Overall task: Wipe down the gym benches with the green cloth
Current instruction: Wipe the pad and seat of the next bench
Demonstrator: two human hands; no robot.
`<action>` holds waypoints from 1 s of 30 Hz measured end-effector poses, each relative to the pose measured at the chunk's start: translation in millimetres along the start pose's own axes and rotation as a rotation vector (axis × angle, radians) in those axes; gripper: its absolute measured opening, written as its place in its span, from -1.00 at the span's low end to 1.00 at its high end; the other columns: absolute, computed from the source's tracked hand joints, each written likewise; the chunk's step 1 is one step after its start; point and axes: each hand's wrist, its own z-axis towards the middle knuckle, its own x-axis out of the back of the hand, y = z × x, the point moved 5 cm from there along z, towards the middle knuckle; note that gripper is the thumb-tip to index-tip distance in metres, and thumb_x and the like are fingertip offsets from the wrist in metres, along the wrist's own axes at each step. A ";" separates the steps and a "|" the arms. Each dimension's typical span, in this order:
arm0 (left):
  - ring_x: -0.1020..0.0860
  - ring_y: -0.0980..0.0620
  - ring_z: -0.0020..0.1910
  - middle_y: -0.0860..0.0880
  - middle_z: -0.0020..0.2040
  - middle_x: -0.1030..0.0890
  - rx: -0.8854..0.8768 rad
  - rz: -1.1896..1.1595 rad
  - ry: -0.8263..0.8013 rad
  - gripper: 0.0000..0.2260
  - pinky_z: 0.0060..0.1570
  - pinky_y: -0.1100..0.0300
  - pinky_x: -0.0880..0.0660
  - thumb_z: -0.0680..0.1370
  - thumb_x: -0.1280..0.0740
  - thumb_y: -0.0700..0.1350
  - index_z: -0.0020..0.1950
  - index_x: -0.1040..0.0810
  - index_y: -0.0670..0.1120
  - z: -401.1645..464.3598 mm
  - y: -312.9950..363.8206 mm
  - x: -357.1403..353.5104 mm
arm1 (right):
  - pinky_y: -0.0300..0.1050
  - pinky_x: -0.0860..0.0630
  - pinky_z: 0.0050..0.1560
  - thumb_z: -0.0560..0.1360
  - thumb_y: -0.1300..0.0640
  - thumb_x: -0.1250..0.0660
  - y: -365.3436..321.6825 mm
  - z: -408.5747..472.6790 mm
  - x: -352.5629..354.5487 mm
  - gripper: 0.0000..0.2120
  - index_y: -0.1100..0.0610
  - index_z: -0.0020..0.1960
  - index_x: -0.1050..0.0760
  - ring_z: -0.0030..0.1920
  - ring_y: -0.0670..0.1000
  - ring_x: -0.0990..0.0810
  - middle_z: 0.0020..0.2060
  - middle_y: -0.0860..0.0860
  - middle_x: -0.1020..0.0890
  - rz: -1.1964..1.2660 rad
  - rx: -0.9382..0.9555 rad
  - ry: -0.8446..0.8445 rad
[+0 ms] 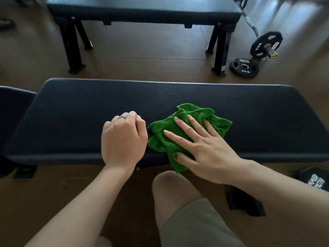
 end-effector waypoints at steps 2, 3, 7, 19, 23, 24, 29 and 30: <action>-0.39 0.02 -0.30 0.07 -0.28 -0.42 -0.003 -0.004 0.008 -0.73 -0.17 0.05 -0.35 0.67 -0.04 -0.07 -0.20 -0.36 0.00 -0.4 0.4 0.0 | 0.16 0.34 0.62 0.61 -0.42 0.20 6.7 35.3 9.4 -0.44 -0.46 0.57 0.29 0.63 -0.01 0.40 0.65 -0.19 0.28 0.046 -0.014 0.018; -0.38 0.03 -0.31 0.07 -0.29 -0.42 -0.003 -0.004 0.013 -0.73 -0.17 0.07 -0.32 0.67 -0.04 -0.07 -0.21 -0.35 0.00 -0.6 0.5 0.0 | 0.18 0.32 0.62 0.61 -0.43 0.20 9.5 56.6 14.1 -0.43 -0.45 0.59 0.24 0.64 0.00 0.36 0.66 -0.17 0.24 0.060 -0.029 0.036; -0.36 0.05 -0.33 0.07 -0.31 -0.42 0.007 0.018 0.020 -0.71 -0.17 0.11 -0.26 0.68 -0.05 -0.07 -0.23 -0.34 0.01 -0.2 1.1 -0.7 | 0.27 0.30 0.61 0.62 -0.42 0.16 8.2 129.1 24.2 -0.39 -0.36 0.63 0.17 0.66 0.10 0.29 0.69 -0.06 0.18 0.068 -0.125 0.038; -0.36 0.04 -0.35 0.05 -0.34 -0.44 0.032 0.006 0.004 -0.71 -0.19 0.05 -0.34 0.66 -0.09 -0.12 -0.25 -0.41 -0.03 3.0 2.4 0.4 | 0.32 0.26 0.59 0.65 -0.37 0.14 -11.1 163.4 35.7 -0.44 -0.36 0.64 0.05 0.67 0.12 0.19 0.69 -0.07 0.08 0.074 -0.019 0.091; -0.32 0.04 -0.39 0.08 -0.37 -0.38 0.013 -0.014 0.009 -0.71 -0.21 0.08 -0.30 0.65 -0.06 -0.10 -0.27 -0.33 -0.01 2.4 0.3 1.4 | 0.22 0.08 0.61 0.65 -0.37 0.12 38.9 164.5 40.9 -0.42 -0.29 0.64 -0.05 0.64 0.12 -0.08 0.66 0.02 -0.16 0.037 -0.170 0.164; -0.32 0.05 -0.40 0.09 -0.38 -0.37 0.007 -0.019 0.010 -0.71 -0.21 0.10 -0.29 0.65 -0.06 -0.10 -0.27 -0.33 0.00 2.1 0.4 1.9 | 0.20 -0.01 0.58 0.64 -0.36 0.12 66.9 153.9 42.3 -0.41 -0.26 0.64 -0.10 0.60 0.13 -0.18 0.61 0.03 -0.26 0.021 -0.247 0.182; -0.31 0.06 -0.41 0.09 -0.37 -0.37 0.018 -0.010 0.026 -0.72 -0.22 0.12 -0.28 0.65 -0.06 -0.10 -0.25 -0.33 0.01 2.0 4.5 2.8 | 0.25 -0.01 0.57 0.64 -0.35 0.16 157.4 111.8 42.2 -0.39 -0.17 0.60 -0.18 0.56 0.20 -0.22 0.54 0.08 -0.33 0.038 -0.541 0.080; -0.31 0.07 -0.41 0.09 -0.37 -0.38 0.019 -0.006 0.028 -0.72 -0.21 0.13 -0.27 0.66 -0.06 -0.09 -0.25 -0.33 0.01 2.2 5.5 2.9 | 0.30 0.06 0.59 0.64 -0.34 0.17 151.2 115.6 41.9 -0.38 -0.15 0.62 -0.15 0.58 0.23 -0.17 0.56 0.10 -0.30 0.058 -0.560 0.077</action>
